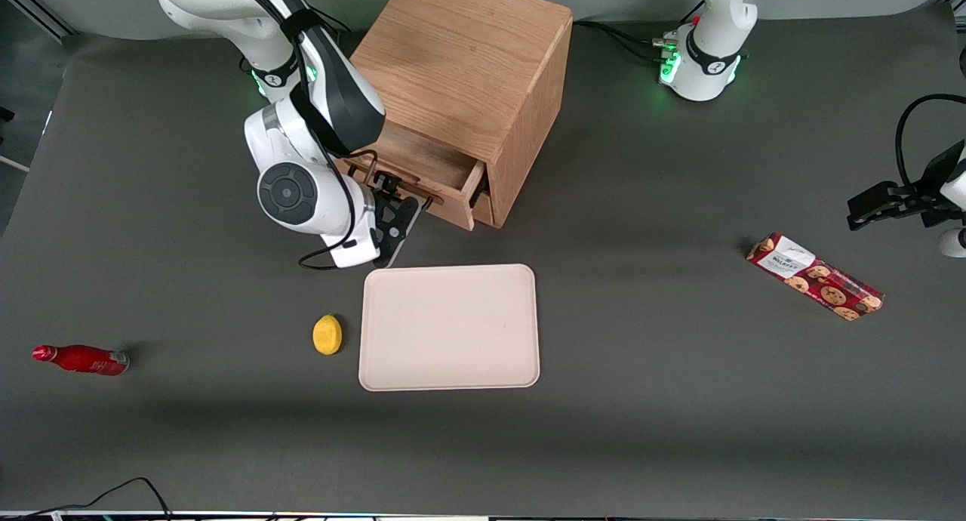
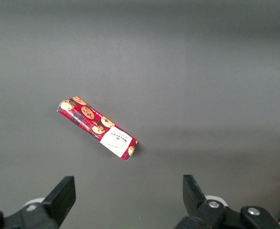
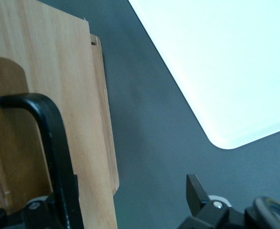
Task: Open upper drawer
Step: 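Pull the upper drawer outward by its handle with the right gripper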
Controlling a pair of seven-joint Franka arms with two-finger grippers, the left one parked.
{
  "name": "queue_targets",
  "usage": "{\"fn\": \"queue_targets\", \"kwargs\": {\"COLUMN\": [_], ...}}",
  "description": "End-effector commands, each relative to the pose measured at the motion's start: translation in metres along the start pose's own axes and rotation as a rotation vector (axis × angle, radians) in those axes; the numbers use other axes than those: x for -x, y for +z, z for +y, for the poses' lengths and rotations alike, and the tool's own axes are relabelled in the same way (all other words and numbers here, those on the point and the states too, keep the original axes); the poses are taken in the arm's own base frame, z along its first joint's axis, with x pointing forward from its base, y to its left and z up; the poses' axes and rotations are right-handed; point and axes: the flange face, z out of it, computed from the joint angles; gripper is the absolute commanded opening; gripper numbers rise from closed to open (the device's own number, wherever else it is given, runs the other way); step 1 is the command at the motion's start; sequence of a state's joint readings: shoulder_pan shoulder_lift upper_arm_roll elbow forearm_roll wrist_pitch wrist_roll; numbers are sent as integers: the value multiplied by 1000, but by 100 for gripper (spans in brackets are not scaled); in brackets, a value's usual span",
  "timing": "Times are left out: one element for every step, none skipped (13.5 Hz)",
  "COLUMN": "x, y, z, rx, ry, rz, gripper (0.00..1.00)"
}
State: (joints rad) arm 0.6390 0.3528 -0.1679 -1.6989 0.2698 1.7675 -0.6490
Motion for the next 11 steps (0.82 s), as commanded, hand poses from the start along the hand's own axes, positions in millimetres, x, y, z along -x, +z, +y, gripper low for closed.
{"fn": "queue_targets", "kwargs": {"x": [-8, -8, -6, -6, -6, -4, -3, -1, -2, -4, -2], "y": [-3, -5, -9, -11, -13, -15, -14, -17, -17, -19, -20], "z": [13, 15, 21, 22, 27, 33, 41, 46, 49, 51, 55], "rx": [22, 26, 28, 30, 33, 35, 34, 38, 41, 47, 54], "ry": [-41, -38, -33, -41, -52, -60, -58, -63, -78, -83, -79], "rz": [1, 5, 13, 16, 21, 25, 25, 30, 29, 33, 29], "gripper": [100, 100, 100, 100, 100, 100, 100, 100, 100, 100, 100]}}
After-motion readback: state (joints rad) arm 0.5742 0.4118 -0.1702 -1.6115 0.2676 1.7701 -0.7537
